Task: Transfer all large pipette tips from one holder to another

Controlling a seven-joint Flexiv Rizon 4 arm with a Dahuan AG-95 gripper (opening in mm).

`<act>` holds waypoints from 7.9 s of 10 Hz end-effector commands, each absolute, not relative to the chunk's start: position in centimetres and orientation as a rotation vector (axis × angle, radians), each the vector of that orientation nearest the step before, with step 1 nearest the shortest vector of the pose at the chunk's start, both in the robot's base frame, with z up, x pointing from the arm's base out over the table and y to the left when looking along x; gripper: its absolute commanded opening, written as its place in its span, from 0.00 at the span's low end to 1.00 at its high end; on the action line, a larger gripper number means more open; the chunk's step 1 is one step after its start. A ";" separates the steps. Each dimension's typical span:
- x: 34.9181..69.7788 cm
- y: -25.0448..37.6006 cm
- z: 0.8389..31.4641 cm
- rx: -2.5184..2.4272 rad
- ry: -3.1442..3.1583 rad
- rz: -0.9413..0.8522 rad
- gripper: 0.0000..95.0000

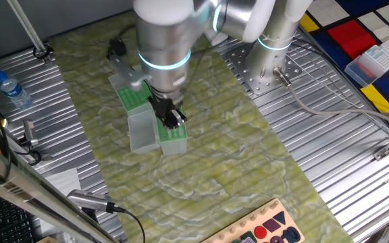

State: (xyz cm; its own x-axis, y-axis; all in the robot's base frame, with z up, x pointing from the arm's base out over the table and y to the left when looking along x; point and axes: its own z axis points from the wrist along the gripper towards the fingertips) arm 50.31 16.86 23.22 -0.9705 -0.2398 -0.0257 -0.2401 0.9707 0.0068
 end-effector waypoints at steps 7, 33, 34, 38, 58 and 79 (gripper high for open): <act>50.9 15.2 31.3 -0.565 3.160 -0.080 0.00; 49.9 2.8 28.4 -1.423 2.878 -0.297 0.00; 49.8 2.7 28.3 -1.417 2.881 -0.282 0.00; 49.2 2.4 28.1 -1.356 2.911 -0.199 0.00; 49.2 2.6 26.6 -1.178 2.917 -0.109 0.40; 49.9 14.0 17.6 -0.171 3.112 0.125 0.20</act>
State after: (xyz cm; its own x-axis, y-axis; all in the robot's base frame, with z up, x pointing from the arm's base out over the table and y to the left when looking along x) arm 49.83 14.03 17.53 -0.9935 -0.1099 -0.0294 -0.1119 0.9906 0.0790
